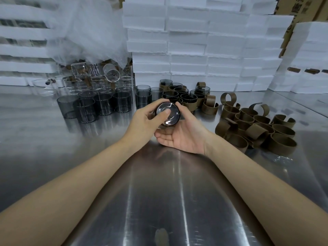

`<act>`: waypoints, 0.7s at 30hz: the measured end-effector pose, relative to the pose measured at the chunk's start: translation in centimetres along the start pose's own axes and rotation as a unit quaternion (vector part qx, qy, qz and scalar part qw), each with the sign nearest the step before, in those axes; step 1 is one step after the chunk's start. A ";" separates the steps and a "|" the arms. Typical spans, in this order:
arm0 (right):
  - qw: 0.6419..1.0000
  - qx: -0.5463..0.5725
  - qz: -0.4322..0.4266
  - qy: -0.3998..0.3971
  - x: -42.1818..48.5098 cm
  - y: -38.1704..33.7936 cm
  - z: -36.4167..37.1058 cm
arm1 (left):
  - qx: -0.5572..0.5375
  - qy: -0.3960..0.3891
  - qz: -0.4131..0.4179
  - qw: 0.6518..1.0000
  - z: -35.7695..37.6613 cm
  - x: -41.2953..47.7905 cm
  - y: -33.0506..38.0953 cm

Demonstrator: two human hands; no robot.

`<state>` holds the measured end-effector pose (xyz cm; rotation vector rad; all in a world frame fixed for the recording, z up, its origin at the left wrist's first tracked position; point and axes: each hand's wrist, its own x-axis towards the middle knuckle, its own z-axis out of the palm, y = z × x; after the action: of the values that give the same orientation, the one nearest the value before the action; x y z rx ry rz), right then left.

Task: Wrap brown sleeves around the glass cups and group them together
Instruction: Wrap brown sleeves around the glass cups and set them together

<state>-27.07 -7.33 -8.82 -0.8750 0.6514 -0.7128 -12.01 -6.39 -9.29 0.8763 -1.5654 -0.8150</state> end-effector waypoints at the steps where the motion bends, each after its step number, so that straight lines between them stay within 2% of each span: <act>1: 1.000 -0.001 0.000 -0.001 0.0 0.0 0.0 | 0.002 0.004 0.004 1.000 0.0 0.0 0.0; 5: 1.000 -0.004 -0.003 0.005 -0.1 0.0 0.0 | 0.015 0.033 0.023 0.999 0.1 0.1 -0.1; 8: 1.000 -0.009 -0.005 0.010 -0.2 0.1 0.1 | -0.006 0.048 -0.002 0.999 -0.1 0.2 0.2; 12: 1.000 -0.006 -0.006 0.013 -0.3 0.2 0.2 | 0.046 -0.002 -0.029 0.998 -0.1 0.2 -0.1; 15: 1.000 -0.004 -0.010 0.008 -0.4 0.2 0.2 | 0.069 -0.017 0.000 0.998 -0.1 0.0 -0.3; 21: 1.000 -0.016 -0.005 0.011 -0.4 0.2 0.4 | 0.074 0.028 0.018 0.997 0.2 0.2 -0.1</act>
<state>-26.91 -6.76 -8.68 -0.9006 0.6804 -0.7246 -12.17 -6.60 -9.32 0.9654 -1.6027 -0.6496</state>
